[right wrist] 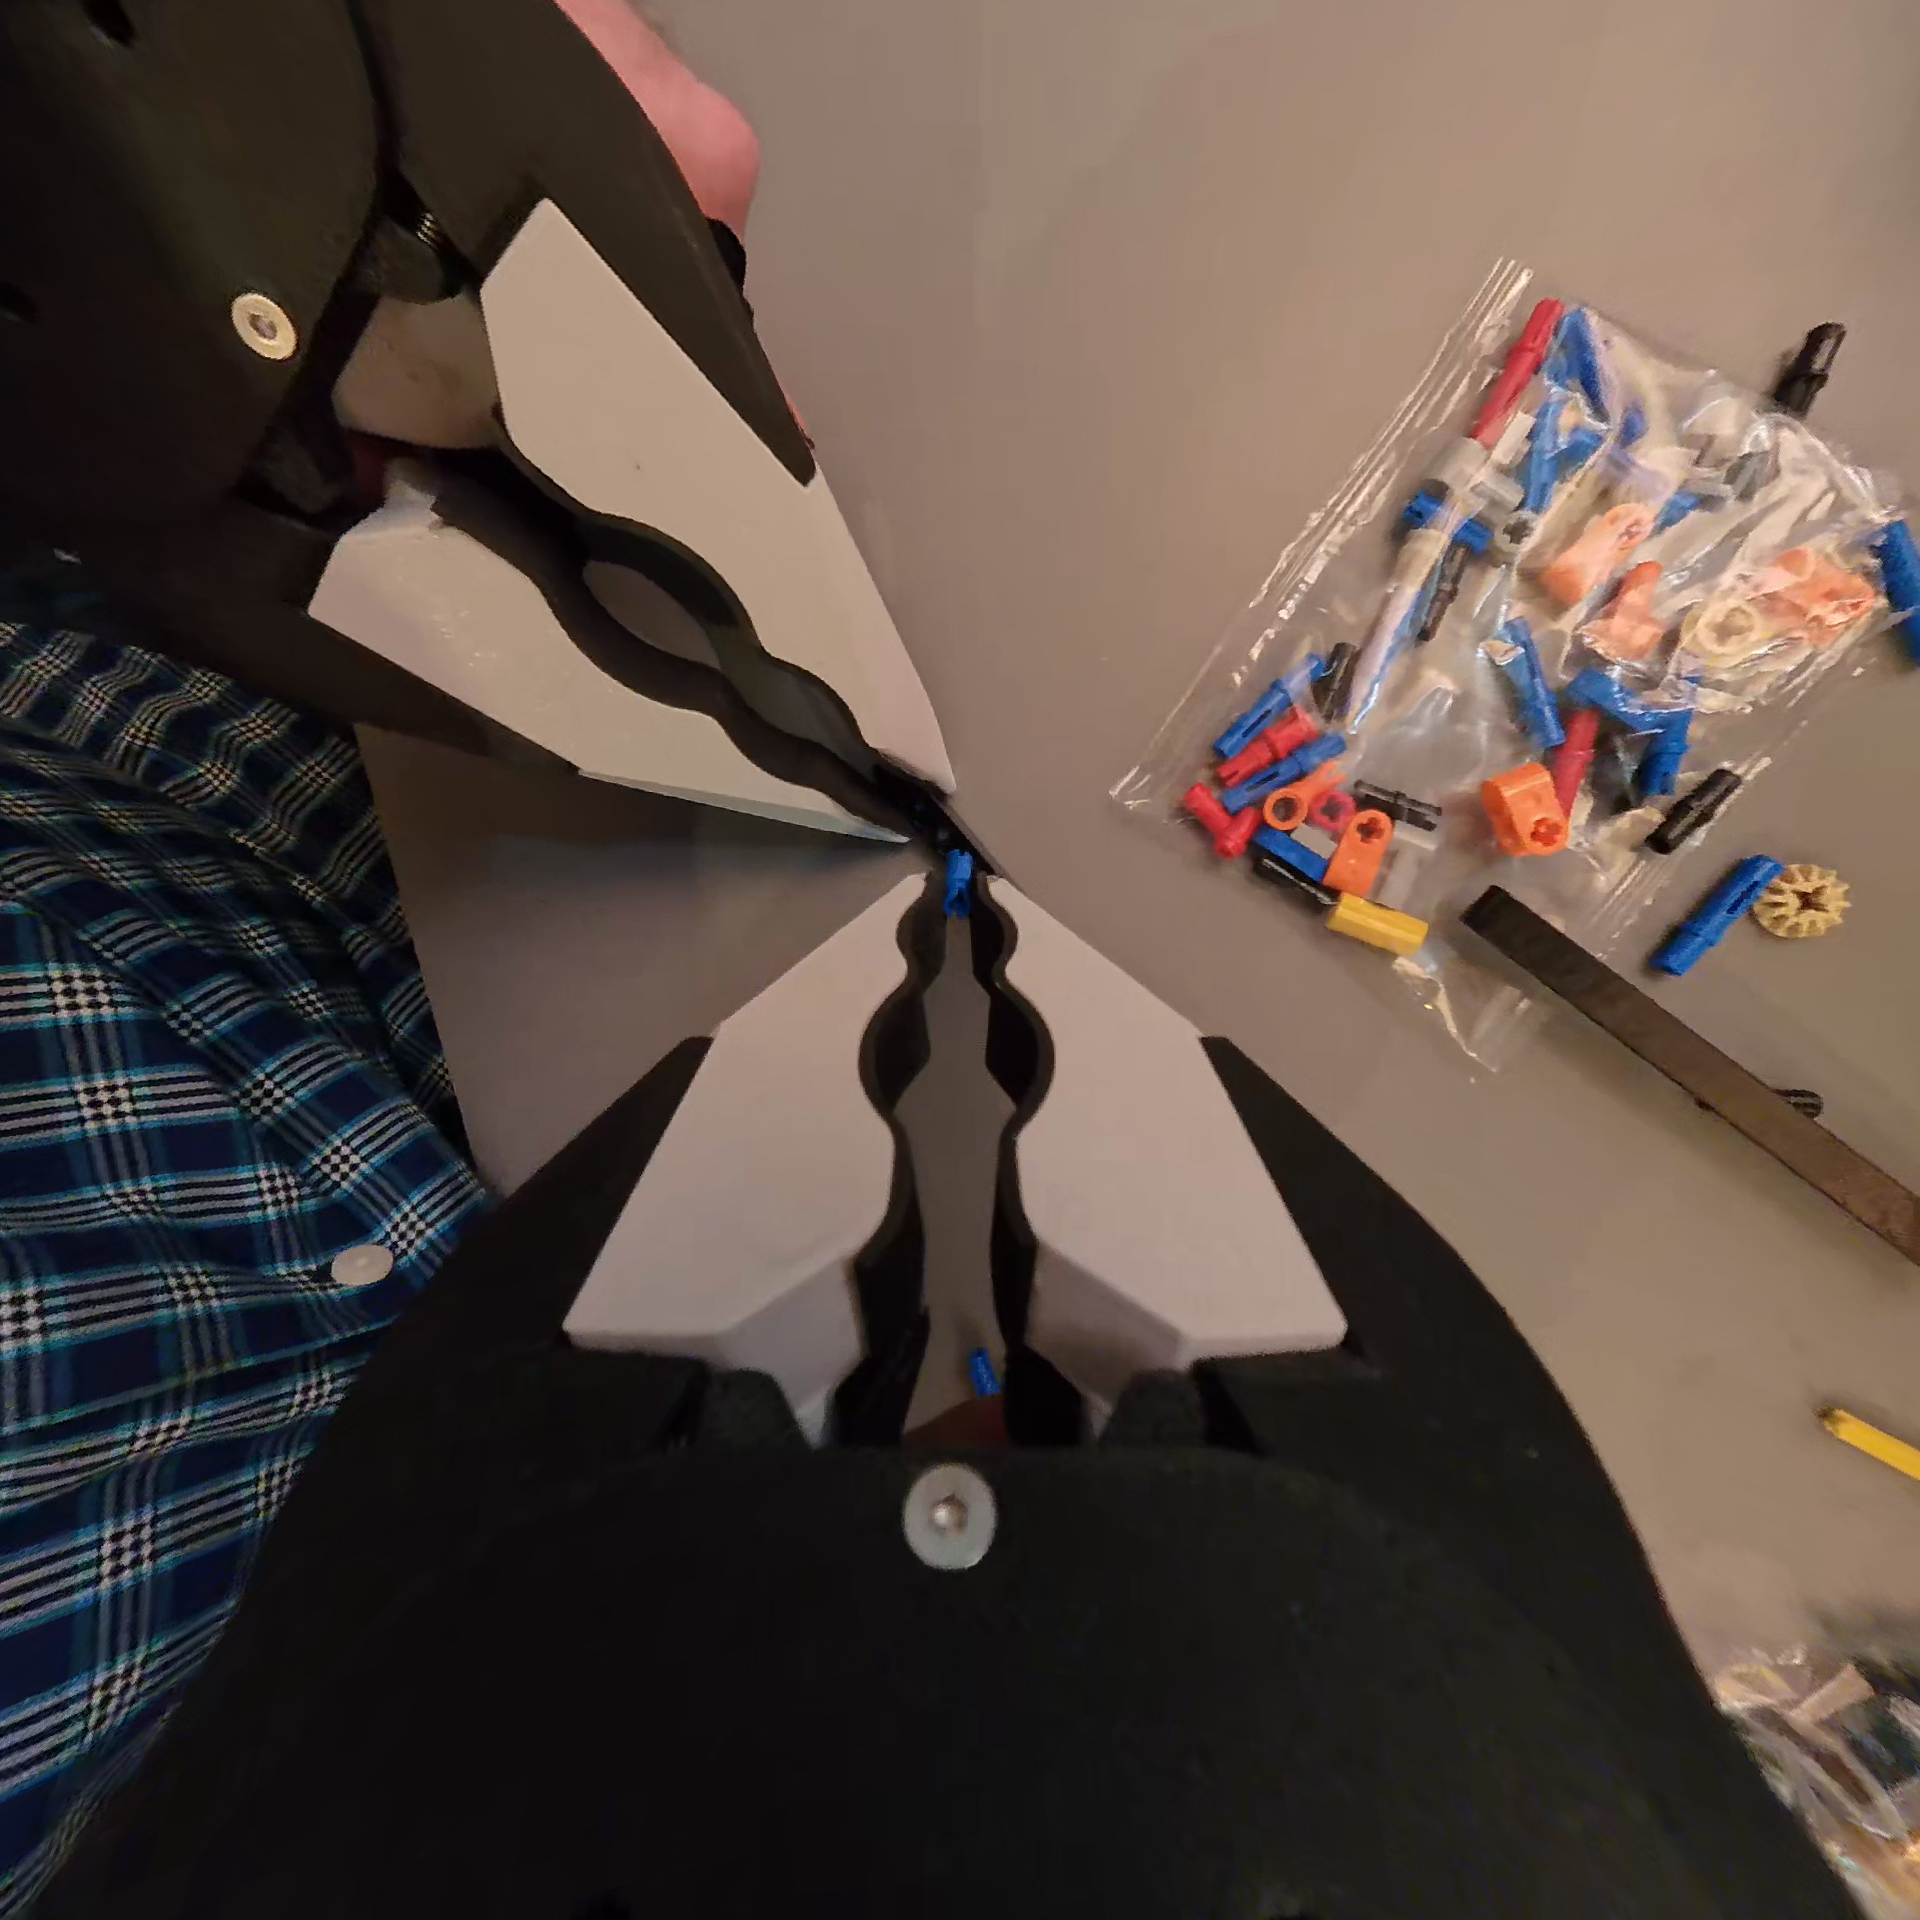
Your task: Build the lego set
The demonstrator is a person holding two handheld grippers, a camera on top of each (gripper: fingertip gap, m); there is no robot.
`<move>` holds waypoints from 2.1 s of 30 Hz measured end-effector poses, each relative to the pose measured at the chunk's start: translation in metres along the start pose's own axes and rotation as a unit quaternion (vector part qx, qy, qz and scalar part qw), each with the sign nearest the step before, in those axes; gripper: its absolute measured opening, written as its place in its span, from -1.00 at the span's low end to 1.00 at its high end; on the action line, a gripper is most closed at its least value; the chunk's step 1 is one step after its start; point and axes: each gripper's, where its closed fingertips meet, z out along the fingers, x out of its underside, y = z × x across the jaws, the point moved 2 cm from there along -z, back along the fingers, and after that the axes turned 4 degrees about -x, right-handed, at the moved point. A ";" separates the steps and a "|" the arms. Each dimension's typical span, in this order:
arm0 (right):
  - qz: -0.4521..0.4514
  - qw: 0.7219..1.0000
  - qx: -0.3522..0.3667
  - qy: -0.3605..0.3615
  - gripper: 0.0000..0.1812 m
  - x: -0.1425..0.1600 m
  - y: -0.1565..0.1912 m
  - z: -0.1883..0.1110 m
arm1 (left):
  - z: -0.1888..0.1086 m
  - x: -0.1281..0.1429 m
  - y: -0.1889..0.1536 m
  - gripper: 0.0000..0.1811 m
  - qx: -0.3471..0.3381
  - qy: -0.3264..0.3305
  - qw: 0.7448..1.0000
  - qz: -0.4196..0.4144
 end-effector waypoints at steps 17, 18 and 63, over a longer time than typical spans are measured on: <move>-0.019 0.999 0.023 0.035 -0.98 0.005 -0.005 0.001 | 0.000 -0.001 0.000 -0.94 -0.001 0.000 1.000 0.001; -0.023 0.999 0.027 0.041 -0.98 0.005 -0.004 0.001 | 0.000 -0.001 0.000 -0.94 -0.002 0.000 1.000 0.002; -0.094 0.986 0.081 0.115 -0.98 0.004 -0.004 0.005 | 0.006 -0.010 -0.001 -0.90 -0.021 -0.008 0.999 0.032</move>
